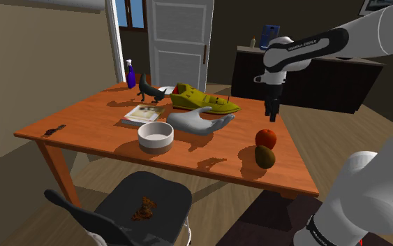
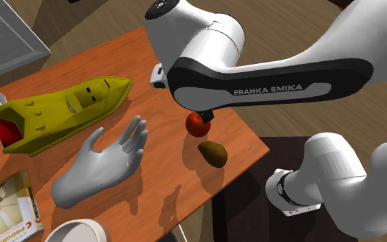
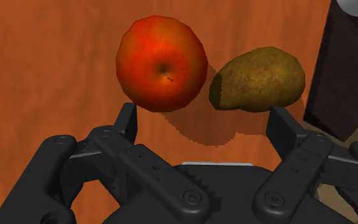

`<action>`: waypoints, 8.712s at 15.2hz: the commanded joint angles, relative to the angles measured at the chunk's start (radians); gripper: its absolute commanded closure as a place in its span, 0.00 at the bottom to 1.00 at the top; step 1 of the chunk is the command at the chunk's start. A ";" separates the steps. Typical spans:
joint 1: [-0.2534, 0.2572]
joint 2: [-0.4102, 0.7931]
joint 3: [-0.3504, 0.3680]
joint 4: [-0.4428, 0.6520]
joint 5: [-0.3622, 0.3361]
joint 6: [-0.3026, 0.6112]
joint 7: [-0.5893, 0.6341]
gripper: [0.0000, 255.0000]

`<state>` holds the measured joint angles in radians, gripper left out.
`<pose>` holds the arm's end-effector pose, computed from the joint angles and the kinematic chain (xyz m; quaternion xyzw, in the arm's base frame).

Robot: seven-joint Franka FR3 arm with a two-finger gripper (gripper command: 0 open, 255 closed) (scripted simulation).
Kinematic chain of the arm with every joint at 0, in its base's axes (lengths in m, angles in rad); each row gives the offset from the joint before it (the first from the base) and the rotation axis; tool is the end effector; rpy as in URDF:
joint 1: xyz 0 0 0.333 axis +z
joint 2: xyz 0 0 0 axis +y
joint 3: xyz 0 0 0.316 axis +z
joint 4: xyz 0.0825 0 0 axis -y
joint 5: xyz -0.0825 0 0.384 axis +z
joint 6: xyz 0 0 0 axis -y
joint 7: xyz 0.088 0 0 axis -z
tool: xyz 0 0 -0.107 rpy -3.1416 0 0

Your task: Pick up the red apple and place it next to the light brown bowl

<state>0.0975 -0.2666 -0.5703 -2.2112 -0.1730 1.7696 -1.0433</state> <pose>0.3966 -0.2312 0.4548 -0.9416 -0.3196 0.0847 0.0632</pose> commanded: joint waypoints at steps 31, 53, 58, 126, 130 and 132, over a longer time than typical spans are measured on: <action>0.005 0.090 -0.046 -0.013 0.021 0.086 -0.122 1.00; 0.012 0.027 -0.009 0.230 0.010 -0.214 -0.112 1.00; 0.015 0.030 -0.004 0.299 0.013 -0.281 -0.116 1.00; 0.233 0.748 0.218 0.767 0.399 -0.092 0.263 1.00; 0.233 0.748 0.218 0.767 0.399 -0.092 0.263 1.00; 0.233 0.748 0.218 0.767 0.399 -0.092 0.263 1.00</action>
<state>0.3308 0.4813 -0.3521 -1.4441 0.2256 1.6778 -0.7803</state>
